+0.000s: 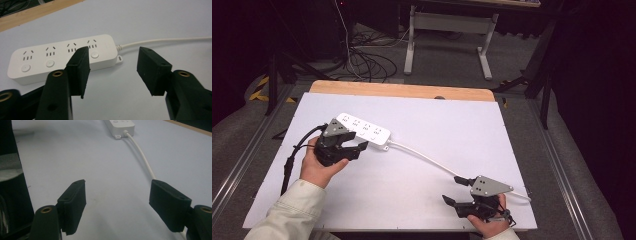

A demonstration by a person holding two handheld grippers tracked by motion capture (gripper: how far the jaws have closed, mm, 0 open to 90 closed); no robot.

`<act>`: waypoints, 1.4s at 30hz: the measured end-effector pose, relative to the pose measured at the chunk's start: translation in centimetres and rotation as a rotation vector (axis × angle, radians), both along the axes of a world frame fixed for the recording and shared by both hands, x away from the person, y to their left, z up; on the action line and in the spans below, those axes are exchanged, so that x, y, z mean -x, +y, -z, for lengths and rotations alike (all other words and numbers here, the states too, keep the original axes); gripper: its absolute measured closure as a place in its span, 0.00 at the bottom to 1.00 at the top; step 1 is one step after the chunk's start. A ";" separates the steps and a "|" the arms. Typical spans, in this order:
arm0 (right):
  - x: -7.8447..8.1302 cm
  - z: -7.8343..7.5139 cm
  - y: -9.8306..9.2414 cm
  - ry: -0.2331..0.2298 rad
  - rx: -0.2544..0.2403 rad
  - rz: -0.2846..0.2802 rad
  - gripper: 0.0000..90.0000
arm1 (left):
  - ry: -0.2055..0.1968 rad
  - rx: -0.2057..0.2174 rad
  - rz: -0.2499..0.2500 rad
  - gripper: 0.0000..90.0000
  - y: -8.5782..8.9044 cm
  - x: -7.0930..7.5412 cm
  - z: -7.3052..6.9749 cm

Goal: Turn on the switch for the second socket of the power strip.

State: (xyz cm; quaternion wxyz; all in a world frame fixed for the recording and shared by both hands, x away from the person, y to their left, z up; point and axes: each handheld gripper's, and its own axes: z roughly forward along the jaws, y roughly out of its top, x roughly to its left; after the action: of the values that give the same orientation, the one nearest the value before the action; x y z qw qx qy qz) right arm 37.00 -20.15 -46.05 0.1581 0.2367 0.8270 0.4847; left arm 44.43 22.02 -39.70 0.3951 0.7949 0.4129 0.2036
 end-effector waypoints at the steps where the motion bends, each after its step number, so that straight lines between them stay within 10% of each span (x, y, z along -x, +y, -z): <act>1: 0.0 0.0 0.0 -0.001 0.000 0.000 0.33 | 0.002 -0.002 -0.010 0.53 0.0 -0.1 0.0; 11: -0.1 0.0 0.0 0.000 -0.007 -0.003 0.34 | 0.098 0.138 -0.024 0.83 0.8 -3.1 1.5; 21: -0.1 0.0 0.0 0.002 -0.009 -0.014 0.35 | 0.084 0.095 -0.059 0.99 0.7 -5.3 3.7; 42: 0.0 0.1 0.2 0.005 -0.008 -0.036 0.35 | 0.032 0.045 -0.116 1.00 0.7 -7.8 6.9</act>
State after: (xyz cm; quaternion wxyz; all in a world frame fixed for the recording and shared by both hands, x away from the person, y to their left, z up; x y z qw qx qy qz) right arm 36.96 -19.94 -46.14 0.1465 0.2236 0.8296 0.4902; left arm 52.24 22.76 -46.57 0.3938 0.7636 0.4693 0.2038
